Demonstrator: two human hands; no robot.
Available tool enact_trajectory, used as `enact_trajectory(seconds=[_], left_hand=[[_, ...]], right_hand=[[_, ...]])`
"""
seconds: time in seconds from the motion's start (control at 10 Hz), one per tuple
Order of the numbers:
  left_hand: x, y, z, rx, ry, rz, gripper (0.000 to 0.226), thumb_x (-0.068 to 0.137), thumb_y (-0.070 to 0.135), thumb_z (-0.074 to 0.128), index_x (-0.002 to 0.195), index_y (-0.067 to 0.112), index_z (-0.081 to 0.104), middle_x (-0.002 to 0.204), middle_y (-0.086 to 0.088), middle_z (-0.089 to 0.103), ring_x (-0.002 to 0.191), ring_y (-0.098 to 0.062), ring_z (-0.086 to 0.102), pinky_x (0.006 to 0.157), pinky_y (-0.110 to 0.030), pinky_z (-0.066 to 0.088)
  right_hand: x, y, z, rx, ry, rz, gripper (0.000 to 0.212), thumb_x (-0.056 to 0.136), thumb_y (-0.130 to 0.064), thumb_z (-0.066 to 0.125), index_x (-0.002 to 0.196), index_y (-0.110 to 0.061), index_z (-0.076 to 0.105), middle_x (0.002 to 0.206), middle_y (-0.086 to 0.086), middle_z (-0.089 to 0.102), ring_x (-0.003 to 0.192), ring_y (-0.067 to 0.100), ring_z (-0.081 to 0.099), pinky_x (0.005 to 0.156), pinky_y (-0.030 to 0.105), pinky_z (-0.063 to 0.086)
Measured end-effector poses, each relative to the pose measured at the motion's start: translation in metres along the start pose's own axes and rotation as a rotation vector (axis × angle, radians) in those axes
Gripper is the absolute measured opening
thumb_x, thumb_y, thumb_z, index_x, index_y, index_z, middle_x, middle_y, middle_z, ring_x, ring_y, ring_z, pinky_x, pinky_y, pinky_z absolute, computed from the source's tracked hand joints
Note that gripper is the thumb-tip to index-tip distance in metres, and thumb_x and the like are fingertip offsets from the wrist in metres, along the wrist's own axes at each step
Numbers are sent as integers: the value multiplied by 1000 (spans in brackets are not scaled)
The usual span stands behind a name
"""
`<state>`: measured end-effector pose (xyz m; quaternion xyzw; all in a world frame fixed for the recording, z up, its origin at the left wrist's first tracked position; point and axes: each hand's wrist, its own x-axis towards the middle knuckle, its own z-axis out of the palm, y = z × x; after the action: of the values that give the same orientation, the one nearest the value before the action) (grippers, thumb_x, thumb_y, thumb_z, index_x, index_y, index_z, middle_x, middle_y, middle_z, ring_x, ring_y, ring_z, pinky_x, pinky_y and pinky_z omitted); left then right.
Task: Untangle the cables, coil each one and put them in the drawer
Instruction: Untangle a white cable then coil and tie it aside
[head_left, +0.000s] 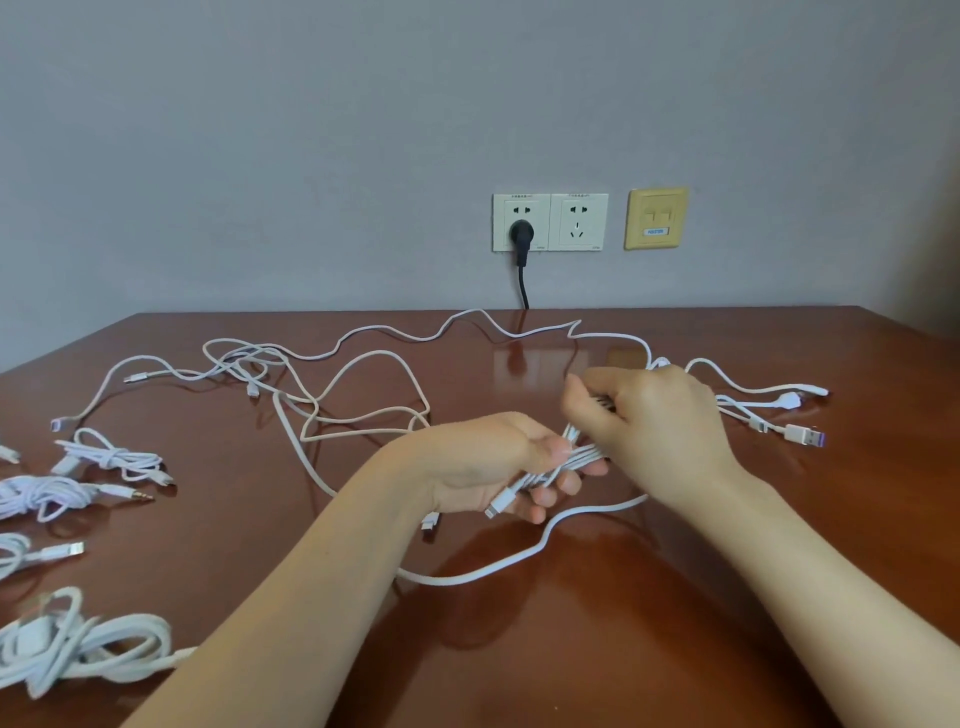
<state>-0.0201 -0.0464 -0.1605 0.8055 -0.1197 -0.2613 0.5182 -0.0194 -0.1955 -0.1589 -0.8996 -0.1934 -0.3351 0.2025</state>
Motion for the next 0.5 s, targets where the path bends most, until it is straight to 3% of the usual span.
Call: enact_trajectory(seconds=[0.1,0.2,0.3,0.4,0.5], left_hand=[[-2,4,9,29,45,22,29,102,12,33,85,10,57,72,2,52,58,-7,44,50,-16,39],[-2,4,14,62,131,36,32,102,13,34,76,15,53,70,2,51,59,-7,43,51,-15,38],[-1,3,9,50,214,61,33,101,13,36,74,15,55,67,2,47,57,-8,42,49,-14,39],[-4,5,4,38,288,95,35,101,13,36,73,16,57,65,3,47,54,-7,42,46,-12,39],[-6,3,-3,85,371,94,37,100,14,37,70,18,58,64,3,46,54,-7,43,46,-12,40]], right_hand=[[1,4,6,-90,-31,-54,43,80,-43,35,45,-24,18,40,-4,21,48,29,31,44,20,13],[2,4,2,-67,-85,-52,46,94,-43,37,54,-22,29,51,0,40,60,30,40,50,29,22],[7,9,-6,-59,-118,-9,32,95,-44,30,75,-23,43,76,9,60,82,37,53,61,32,28],[8,6,-16,-146,-117,-22,35,94,-44,33,75,-20,50,70,5,54,79,35,51,61,32,28],[11,10,-24,-119,-154,-79,32,93,-32,42,66,-15,47,65,1,49,74,29,45,61,33,23]])
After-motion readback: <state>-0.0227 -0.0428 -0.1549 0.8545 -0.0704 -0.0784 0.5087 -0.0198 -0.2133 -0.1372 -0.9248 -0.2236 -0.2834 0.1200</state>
